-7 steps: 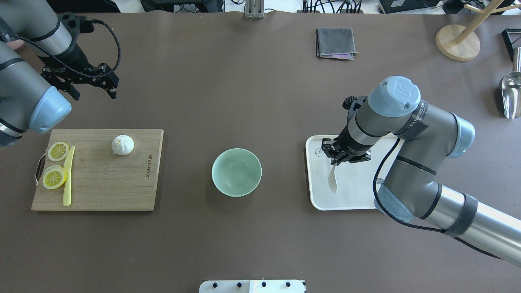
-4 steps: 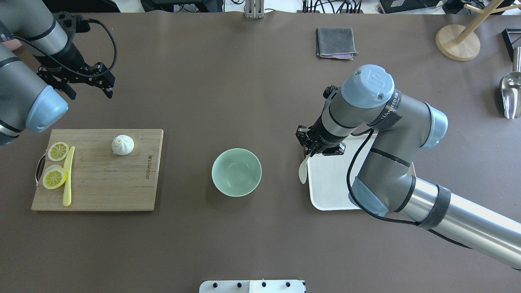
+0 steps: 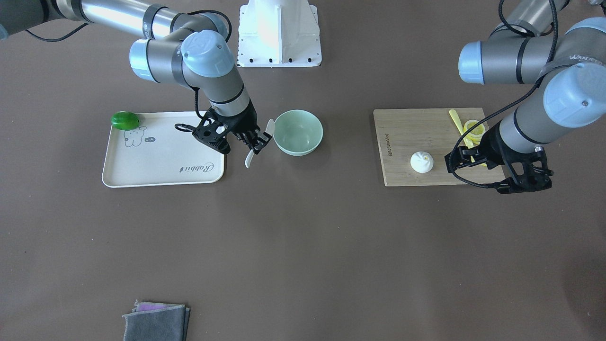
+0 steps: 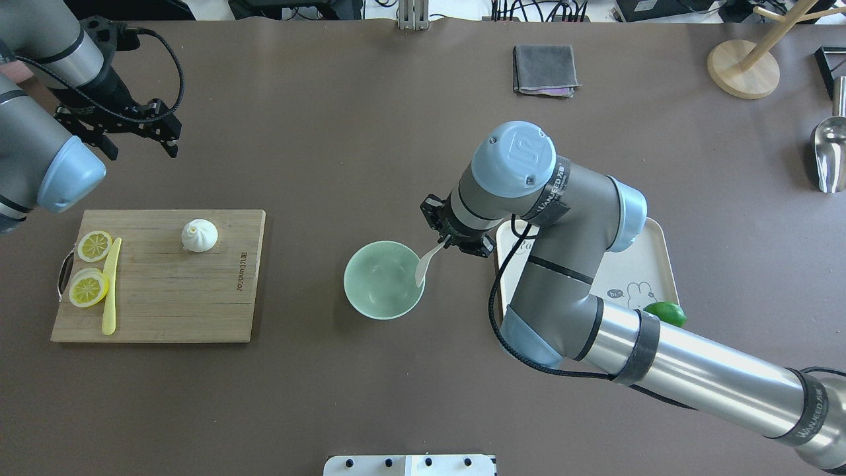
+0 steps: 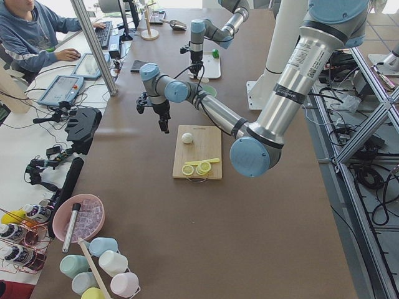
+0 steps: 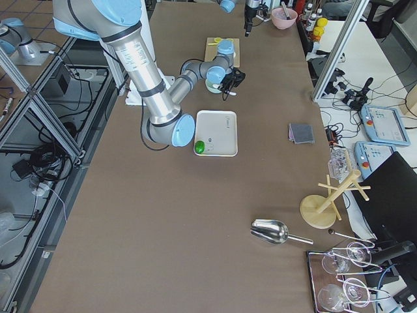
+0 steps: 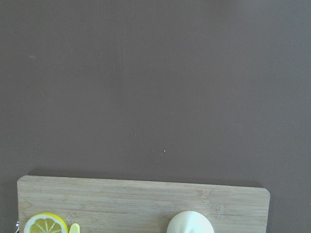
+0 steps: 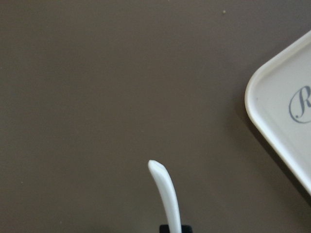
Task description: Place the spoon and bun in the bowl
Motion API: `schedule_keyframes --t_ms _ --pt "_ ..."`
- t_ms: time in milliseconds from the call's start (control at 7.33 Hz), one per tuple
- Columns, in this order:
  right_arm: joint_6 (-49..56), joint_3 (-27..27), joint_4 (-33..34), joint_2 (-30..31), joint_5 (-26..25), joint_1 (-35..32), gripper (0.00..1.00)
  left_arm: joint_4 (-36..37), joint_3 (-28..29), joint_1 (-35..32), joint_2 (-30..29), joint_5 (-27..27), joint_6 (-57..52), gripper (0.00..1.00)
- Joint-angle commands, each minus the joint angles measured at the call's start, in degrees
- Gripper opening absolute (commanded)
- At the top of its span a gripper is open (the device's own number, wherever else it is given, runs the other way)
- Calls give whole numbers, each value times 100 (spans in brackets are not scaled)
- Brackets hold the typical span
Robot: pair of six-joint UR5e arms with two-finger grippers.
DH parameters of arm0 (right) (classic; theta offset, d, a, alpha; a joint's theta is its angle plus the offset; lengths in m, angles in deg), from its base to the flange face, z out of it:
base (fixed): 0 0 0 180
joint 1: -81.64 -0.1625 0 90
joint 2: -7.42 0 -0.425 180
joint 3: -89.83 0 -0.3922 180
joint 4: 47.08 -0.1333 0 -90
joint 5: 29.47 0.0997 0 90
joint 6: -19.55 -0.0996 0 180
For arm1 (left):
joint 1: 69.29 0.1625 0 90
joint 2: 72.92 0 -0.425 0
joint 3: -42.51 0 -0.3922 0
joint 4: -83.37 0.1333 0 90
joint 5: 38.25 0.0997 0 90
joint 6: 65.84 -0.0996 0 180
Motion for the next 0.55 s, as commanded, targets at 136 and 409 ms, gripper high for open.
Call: schedule_keyframes --t_ms 136,409 --pt "-601 19 448 -492 -470 268 0 3 18 3 2 238 37 98" --pt "-733 -7 511 -537 -1030 670 35 3 9 20 2 238 55 98"
